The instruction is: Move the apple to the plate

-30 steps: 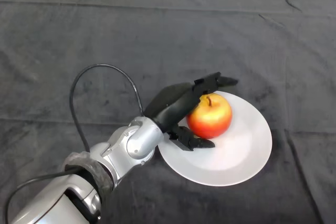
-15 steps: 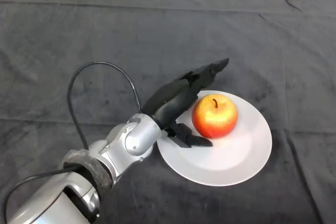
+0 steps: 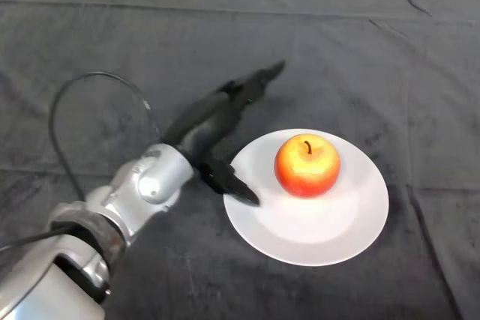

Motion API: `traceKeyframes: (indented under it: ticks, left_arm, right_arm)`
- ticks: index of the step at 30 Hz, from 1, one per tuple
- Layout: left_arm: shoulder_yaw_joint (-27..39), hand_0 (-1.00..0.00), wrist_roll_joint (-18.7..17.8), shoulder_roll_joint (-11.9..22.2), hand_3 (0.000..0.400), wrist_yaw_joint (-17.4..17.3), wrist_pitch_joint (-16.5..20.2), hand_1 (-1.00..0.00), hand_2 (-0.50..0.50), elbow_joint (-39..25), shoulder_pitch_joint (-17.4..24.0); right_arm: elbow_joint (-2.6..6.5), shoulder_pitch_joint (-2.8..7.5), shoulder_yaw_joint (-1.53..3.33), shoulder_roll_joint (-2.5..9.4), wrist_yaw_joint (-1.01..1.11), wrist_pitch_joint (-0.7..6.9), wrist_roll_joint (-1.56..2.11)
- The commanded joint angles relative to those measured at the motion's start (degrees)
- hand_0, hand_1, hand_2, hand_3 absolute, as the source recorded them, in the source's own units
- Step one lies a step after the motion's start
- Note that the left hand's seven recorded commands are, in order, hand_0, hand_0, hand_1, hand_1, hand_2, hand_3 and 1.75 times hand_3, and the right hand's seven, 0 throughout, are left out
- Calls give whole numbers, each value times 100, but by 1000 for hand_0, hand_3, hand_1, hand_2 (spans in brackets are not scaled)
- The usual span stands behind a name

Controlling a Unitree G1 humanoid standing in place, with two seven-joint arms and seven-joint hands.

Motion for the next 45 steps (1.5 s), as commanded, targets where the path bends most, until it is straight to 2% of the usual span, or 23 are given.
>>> traceKeyframes:
  ticks: [1,19,34,45]
  left_arm:
    - [162,0,-151,276,0,-19,-147,0,0,189,-268]
    - [1159,0,-395,1125,0,9,-354,0,0,316,-138]
    - [1901,0,-544,1907,0,123,-275,0,0,405,144]
    - [2376,0,-651,2252,0,320,-89,0,0,440,504]
  right_arm:
    - [243,408,122,222,59,49,-99]
    - [247,405,124,222,58,47,-99]
    - [250,404,124,222,58,45,-99]
    - [250,404,125,222,58,45,-99]
